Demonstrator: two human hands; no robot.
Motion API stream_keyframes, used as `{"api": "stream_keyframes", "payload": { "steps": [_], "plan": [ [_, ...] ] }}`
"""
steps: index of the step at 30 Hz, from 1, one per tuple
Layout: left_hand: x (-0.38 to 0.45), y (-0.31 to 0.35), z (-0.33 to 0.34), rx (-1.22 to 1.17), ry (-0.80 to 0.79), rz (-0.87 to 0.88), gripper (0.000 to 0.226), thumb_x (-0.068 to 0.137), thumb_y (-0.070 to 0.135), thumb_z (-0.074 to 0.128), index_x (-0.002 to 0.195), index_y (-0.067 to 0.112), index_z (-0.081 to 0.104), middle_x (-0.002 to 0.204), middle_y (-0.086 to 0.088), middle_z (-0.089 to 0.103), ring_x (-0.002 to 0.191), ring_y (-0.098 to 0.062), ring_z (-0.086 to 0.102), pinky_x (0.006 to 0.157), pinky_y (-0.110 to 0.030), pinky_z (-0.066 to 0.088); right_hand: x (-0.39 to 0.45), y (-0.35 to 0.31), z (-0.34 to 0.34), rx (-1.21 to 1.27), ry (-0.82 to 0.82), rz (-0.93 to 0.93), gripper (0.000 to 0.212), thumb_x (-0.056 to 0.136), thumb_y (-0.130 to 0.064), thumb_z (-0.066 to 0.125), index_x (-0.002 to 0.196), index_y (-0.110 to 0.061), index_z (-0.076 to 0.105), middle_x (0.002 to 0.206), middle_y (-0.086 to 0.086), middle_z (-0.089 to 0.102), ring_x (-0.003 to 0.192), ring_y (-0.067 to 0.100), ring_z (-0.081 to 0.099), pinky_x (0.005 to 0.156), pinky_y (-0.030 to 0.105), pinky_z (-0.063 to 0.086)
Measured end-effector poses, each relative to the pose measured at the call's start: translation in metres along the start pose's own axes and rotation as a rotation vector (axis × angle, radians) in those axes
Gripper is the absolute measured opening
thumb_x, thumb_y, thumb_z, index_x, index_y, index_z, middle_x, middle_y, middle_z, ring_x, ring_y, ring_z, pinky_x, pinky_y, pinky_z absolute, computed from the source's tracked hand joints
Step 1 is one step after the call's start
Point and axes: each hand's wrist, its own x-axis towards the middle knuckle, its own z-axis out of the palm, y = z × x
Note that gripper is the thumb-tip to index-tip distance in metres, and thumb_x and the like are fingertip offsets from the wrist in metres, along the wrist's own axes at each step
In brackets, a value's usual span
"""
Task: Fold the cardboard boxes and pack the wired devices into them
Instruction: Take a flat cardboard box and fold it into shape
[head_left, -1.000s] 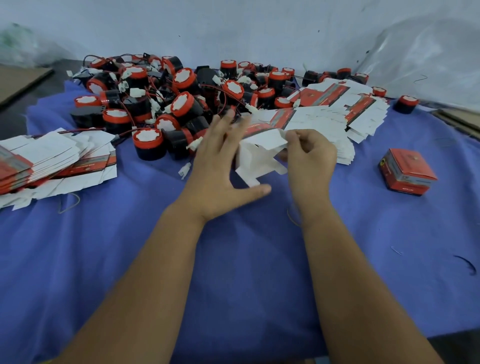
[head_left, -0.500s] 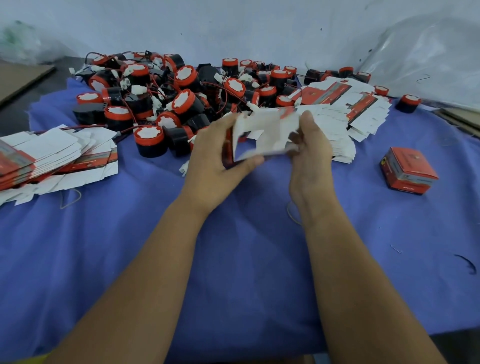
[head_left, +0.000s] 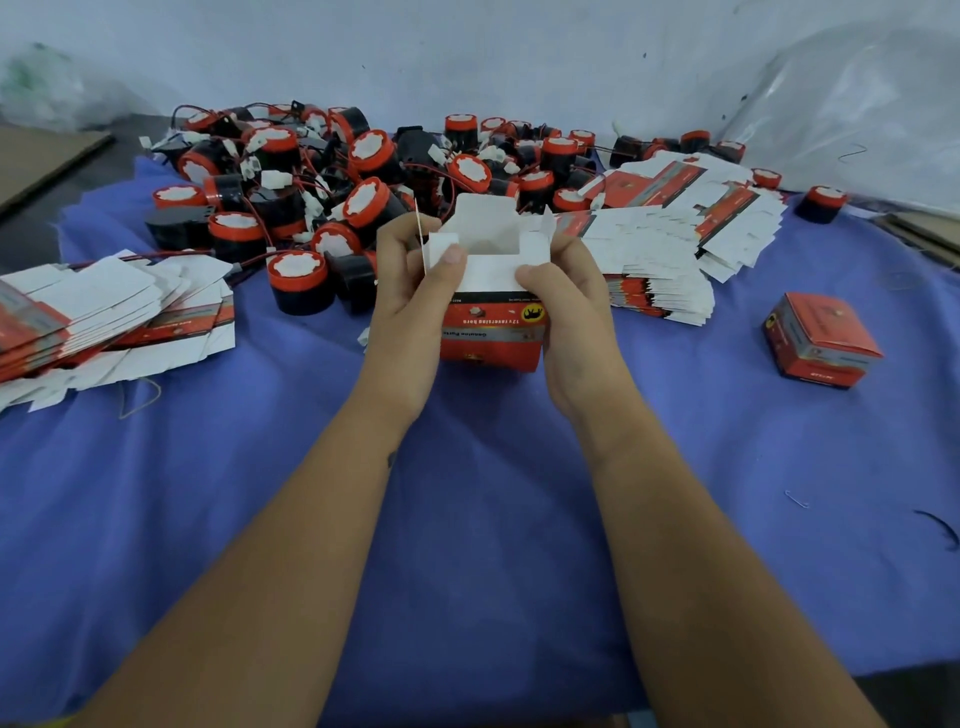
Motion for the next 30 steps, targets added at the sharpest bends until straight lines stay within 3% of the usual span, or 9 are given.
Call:
{"api": "stream_keyframes", "payload": {
  "steps": [4,8,11,14,17,20,23,26,30],
  "plan": [
    [-0.003,0.001,0.0,0.06,0.015,0.089,0.03,0.099,0.008,0.043,0.122,0.028,0.041,0.103,0.024,0.061,0.093,0.004,0.061,0.073,-0.017,0.052,0.0,0.002,0.004,-0.004,-0.022,-0.034,0.03,0.083,-0.016,0.057,0.111,-0.023,0.059,0.107,0.0,0.068,0.095,0.013,0.065,0.075,0.029,0.055],
    [-0.001,0.0,0.002,0.081,0.012,0.011,0.037,0.094,0.006,0.042,0.113,0.036,0.049,0.108,0.014,0.06,0.092,0.001,0.061,0.072,-0.021,0.053,0.0,0.008,0.005,-0.138,0.032,-0.036,0.032,0.081,-0.014,0.052,0.11,-0.024,0.06,0.105,-0.004,0.067,0.094,0.011,0.063,0.077,0.029,0.056],
    [-0.003,0.001,0.005,0.15,-0.011,0.026,0.04,0.097,0.005,0.039,0.119,0.037,0.047,0.121,0.014,0.056,0.112,-0.005,0.055,0.094,-0.029,0.051,0.0,0.01,0.008,-0.226,0.054,-0.103,0.035,0.082,-0.008,0.046,0.111,-0.024,0.056,0.095,-0.019,0.062,0.09,0.002,0.059,0.073,0.021,0.051],
    [-0.003,0.0,0.004,0.319,-0.009,0.16,0.045,0.097,0.0,0.035,0.124,0.037,0.041,0.128,0.017,0.048,0.128,-0.01,0.045,0.113,-0.038,0.038,-0.002,0.012,0.007,-0.303,0.026,-0.2,0.042,0.087,0.002,0.041,0.113,-0.03,0.049,0.102,-0.019,0.057,0.095,-0.003,0.055,0.079,0.017,0.048],
    [-0.001,-0.003,0.003,0.228,-0.004,0.032,0.037,0.1,0.011,0.036,0.124,0.037,0.045,0.13,0.013,0.052,0.125,-0.013,0.049,0.109,-0.044,0.043,0.0,0.014,0.008,-0.365,0.0,-0.167,0.043,0.089,0.001,0.039,0.113,-0.033,0.048,0.108,-0.018,0.057,0.098,-0.002,0.055,0.082,0.017,0.049],
    [0.0,-0.003,0.003,-0.07,0.005,-0.138,0.037,0.107,0.038,0.026,0.127,0.033,0.056,0.13,0.001,0.065,0.12,-0.018,0.061,0.095,-0.035,0.054,0.002,0.016,0.008,-0.278,0.055,-0.081,0.039,0.086,-0.005,0.041,0.106,-0.034,0.057,0.101,-0.015,0.063,0.098,0.008,0.059,0.083,0.029,0.054],
    [0.001,-0.001,0.003,-0.061,0.029,-0.196,0.037,0.106,0.032,0.031,0.115,0.04,0.065,0.116,0.008,0.072,0.106,-0.011,0.068,0.078,-0.024,0.055,0.004,0.017,0.007,-0.227,0.085,-0.022,0.038,0.083,-0.007,0.043,0.096,-0.037,0.062,0.093,-0.015,0.066,0.092,0.011,0.061,0.078,0.033,0.055],
    [0.002,-0.002,0.002,-0.012,0.017,-0.182,0.041,0.102,0.023,0.033,0.111,0.045,0.066,0.119,0.009,0.069,0.11,-0.012,0.065,0.082,-0.027,0.053,0.006,0.019,0.007,-0.222,0.099,0.004,0.038,0.084,-0.001,0.042,0.1,-0.028,0.063,0.091,-0.012,0.066,0.088,0.011,0.06,0.075,0.03,0.053],
    [0.002,-0.001,0.003,0.03,0.04,-0.131,0.041,0.096,0.023,0.034,0.112,0.045,0.066,0.12,0.01,0.069,0.111,-0.01,0.064,0.08,-0.023,0.053,0.008,0.019,0.011,-0.243,0.171,0.044,0.039,0.085,0.0,0.041,0.103,-0.025,0.064,0.1,-0.003,0.067,0.095,0.019,0.062,0.078,0.036,0.055]
  ]
}}
